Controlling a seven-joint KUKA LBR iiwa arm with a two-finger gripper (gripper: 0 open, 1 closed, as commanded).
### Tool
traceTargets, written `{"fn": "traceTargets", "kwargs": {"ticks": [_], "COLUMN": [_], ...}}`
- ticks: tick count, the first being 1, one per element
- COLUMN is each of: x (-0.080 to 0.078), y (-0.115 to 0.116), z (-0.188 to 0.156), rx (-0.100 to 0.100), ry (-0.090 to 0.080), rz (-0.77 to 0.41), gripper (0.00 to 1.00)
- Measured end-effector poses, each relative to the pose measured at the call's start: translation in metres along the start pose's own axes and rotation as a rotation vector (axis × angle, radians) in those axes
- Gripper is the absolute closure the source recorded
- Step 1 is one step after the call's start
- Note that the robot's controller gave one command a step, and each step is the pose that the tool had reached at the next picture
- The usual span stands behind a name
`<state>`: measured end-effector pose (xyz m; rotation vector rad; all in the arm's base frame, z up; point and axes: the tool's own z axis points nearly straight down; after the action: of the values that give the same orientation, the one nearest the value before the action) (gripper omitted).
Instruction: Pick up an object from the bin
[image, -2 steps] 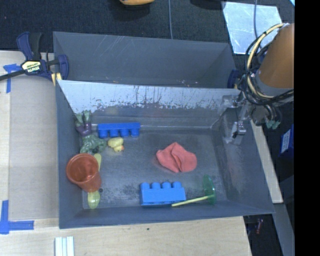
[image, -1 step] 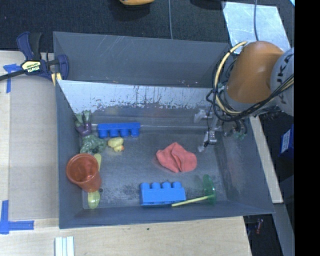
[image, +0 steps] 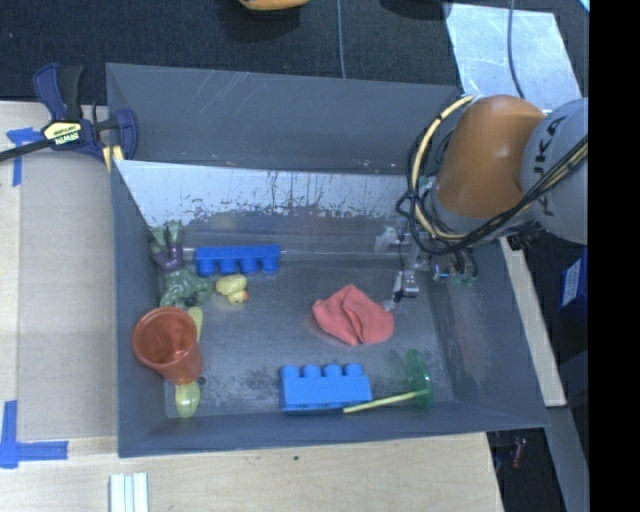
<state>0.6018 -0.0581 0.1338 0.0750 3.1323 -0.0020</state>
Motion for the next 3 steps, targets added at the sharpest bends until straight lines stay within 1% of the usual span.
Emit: {"fn": "traceTargets", "kwargs": {"ticks": [1,2,3], "x": [0.05,0.068,0.068], "y": [0.04,0.048,0.048], "z": [0.061,0.058,0.058], "rx": [0.0,0.004,0.004], "ry": [0.0,-0.015,-0.015], "rz": [-0.002,0.175,0.174], "gripper": [0.0,1.0,1.0]}}
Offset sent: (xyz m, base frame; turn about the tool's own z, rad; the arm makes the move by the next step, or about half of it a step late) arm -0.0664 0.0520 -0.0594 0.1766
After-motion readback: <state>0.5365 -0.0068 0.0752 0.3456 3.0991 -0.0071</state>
